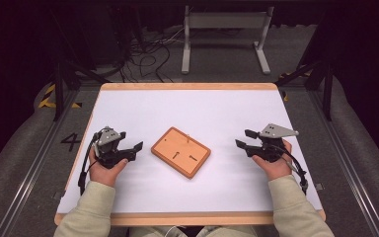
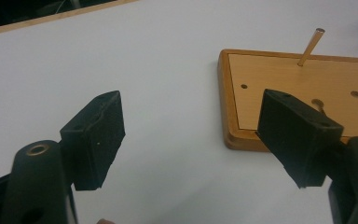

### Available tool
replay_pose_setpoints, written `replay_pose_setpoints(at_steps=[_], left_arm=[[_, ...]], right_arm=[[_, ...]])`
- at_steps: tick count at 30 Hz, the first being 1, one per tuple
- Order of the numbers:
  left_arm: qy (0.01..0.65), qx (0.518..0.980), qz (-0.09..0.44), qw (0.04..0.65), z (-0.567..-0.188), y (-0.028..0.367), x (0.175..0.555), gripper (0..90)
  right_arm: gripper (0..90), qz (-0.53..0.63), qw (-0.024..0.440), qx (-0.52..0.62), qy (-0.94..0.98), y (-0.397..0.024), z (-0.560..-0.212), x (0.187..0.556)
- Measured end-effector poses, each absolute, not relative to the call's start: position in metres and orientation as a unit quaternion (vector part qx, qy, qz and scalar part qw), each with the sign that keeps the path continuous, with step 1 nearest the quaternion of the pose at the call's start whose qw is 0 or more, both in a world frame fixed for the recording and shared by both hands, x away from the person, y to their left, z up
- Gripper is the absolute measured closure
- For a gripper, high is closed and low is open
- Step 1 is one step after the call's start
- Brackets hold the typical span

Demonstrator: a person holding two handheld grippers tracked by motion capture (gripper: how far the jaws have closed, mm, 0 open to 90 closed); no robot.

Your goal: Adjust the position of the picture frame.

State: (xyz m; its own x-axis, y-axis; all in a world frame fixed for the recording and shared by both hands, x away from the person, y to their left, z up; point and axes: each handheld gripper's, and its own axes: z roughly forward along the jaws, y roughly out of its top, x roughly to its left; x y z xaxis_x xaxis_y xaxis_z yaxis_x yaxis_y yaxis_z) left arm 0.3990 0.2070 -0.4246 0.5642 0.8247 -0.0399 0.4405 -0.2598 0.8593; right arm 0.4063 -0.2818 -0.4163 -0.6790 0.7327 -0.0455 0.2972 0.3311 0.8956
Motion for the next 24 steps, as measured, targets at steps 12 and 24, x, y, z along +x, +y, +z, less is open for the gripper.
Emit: replay_pose_setpoints(at_steps=[12,24], left_arm=[[0.412,0.768,0.212,0.442,-0.423,0.201,0.407,23.9],[0.406,0.775,0.207,0.439,-0.422,0.193,0.411,25.1]], right_arm=[[44.6,0.476,0.23,0.332,0.782,-0.285,-0.413,0.401],[48.3,0.475,0.229,0.342,0.778,-0.292,-0.41,0.397]])
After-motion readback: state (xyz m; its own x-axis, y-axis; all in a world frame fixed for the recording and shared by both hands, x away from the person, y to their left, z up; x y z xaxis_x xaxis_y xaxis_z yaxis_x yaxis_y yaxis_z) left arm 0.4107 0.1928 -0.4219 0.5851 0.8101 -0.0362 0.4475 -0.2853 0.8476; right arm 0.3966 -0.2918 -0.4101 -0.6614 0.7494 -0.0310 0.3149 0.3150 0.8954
